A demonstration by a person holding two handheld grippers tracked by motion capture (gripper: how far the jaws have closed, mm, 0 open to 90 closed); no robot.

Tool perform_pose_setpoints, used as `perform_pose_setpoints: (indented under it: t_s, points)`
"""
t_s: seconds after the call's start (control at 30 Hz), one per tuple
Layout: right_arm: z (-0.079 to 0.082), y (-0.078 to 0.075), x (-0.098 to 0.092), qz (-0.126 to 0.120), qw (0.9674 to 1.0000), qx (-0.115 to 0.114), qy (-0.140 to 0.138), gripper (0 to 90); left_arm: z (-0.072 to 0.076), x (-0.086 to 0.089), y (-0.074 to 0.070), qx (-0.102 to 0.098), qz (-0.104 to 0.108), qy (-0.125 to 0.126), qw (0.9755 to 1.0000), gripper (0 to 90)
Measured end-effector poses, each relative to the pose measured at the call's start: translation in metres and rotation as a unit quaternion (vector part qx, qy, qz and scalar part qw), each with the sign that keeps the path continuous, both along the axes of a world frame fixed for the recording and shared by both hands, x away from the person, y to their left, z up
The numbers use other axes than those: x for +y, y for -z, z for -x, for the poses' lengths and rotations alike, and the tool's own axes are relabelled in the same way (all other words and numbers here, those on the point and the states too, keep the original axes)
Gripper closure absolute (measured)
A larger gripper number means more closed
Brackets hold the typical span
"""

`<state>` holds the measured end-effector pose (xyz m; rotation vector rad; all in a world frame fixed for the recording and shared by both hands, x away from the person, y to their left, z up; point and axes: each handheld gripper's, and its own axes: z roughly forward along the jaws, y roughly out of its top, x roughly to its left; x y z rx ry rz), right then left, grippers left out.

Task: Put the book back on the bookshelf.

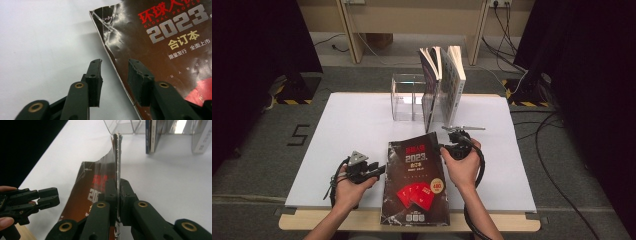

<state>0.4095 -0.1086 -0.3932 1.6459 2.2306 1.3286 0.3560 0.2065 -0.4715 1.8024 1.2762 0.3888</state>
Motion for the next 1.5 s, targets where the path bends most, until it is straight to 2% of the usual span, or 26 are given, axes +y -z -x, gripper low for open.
perform_pose_setpoints:
  t_s: [0.17,0.73,1.0,1.27,1.5]
  points:
    - [0.0,-0.01,0.003,-0.01,0.9998,-0.015,0.003,87.3,0.001,0.003,-0.006,-0.007,0.008,-0.004,0.9999,61.0]
    - [-0.007,-0.043,0.01,-0.003,0.9965,-0.081,0.018,87.3,-0.002,0.008,-0.015,-0.015,0.019,-0.009,0.9997,60.3]
    - [-0.011,-0.047,0.013,-0.002,0.996,-0.087,0.02,87.3,-0.004,0.01,-0.013,-0.01,0.019,-0.016,0.9997,57.2]
    - [-0.012,-0.055,0.017,0.005,0.9947,-0.101,0.02,87.3,-0.006,0.006,-0.013,0.0,0.027,-0.009,0.9996,52.0]
    - [-0.014,-0.064,0.021,0.012,0.9938,-0.109,0.019,87.3,-0.007,0.004,-0.019,-0.009,0.031,-0.001,0.9995,51.1]
